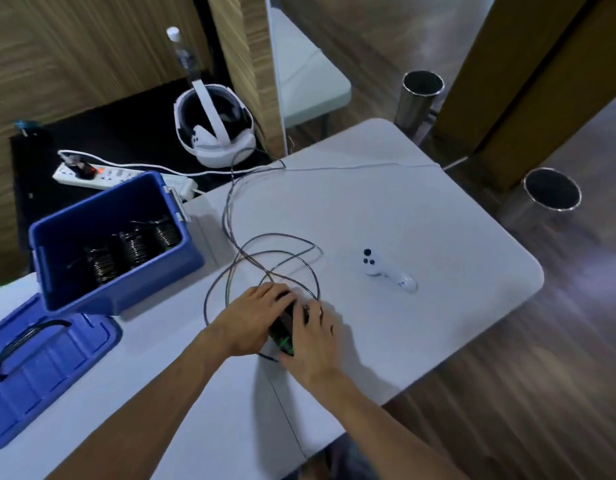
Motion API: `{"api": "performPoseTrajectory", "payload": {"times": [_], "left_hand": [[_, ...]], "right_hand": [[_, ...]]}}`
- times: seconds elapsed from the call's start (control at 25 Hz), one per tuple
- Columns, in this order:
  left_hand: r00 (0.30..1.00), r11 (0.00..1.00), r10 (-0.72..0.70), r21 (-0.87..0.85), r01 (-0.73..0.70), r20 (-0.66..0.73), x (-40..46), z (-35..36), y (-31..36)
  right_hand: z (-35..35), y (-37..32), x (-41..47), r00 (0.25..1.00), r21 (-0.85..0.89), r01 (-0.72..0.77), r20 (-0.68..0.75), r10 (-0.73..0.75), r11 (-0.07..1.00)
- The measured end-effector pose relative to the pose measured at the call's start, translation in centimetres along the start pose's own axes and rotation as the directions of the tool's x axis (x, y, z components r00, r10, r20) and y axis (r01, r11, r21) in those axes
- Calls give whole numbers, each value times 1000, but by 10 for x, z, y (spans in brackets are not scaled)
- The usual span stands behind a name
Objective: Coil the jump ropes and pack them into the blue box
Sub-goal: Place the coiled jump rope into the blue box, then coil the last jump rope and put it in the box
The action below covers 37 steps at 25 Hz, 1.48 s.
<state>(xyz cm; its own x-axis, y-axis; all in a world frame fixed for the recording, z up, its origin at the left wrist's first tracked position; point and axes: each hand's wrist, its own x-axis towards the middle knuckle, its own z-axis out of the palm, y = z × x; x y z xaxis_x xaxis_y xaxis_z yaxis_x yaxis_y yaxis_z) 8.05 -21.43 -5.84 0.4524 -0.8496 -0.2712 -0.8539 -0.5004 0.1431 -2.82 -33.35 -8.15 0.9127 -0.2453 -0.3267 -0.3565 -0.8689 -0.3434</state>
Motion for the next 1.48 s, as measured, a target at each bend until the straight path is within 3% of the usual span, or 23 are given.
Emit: {"api": "performPoseTrajectory", "payload": {"times": [0.12,0.28,0.36,0.48,0.6,0.8,0.96,1.08,1.16,1.2,1.28,1.36,1.48], "left_hand": [[999,995,-7,99,2,49,2,11,2],[999,987,-5,161,12,-43,6,15,9],[998,995,-54,85,52,15,0,15,14],[978,960,-151,-216,181,146,-23,8,13],[947,745,-227,-586,318,226,-56,-2,6],[895,423,-424,-844,331,139,-121,-26,-9],[658,-48,-728,-972,232,193,-156,-44,-21],[481,-176,-854,-980,94,200,-165,-54,-30],[377,-135,-915,-990,43,141,-167,-66,-41],[330,-40,-943,-999,35,49,-171,-76,-45],[276,274,-929,-959,70,-245,-184,-104,-54],[347,587,-780,-802,116,-521,-196,-136,-59],[460,712,-646,-699,73,-610,-214,-181,-53]], "right_hand": [[4,1,0,1000,9,-10,2,10,1000],[5,11,-8,997,-47,81,-13,-82,996],[2,20,-13,989,-86,146,12,-145,986],[-3,19,-22,973,-178,225,-12,-231,958],[-8,6,-24,947,-245,309,-12,-321,919],[-47,-39,-18,821,-329,554,64,-567,765],[-80,-79,-9,690,-311,694,29,-724,649],[-109,-108,1,549,-424,739,-71,-833,523],[-125,-129,11,494,-437,767,-67,-867,470],[-131,-139,16,468,-428,789,-46,-883,440],[-150,-159,22,454,-432,800,-20,-891,417],[-172,-178,27,440,-471,782,-44,-897,407],[-212,-205,26,410,-515,756,-107,-906,403]]}}
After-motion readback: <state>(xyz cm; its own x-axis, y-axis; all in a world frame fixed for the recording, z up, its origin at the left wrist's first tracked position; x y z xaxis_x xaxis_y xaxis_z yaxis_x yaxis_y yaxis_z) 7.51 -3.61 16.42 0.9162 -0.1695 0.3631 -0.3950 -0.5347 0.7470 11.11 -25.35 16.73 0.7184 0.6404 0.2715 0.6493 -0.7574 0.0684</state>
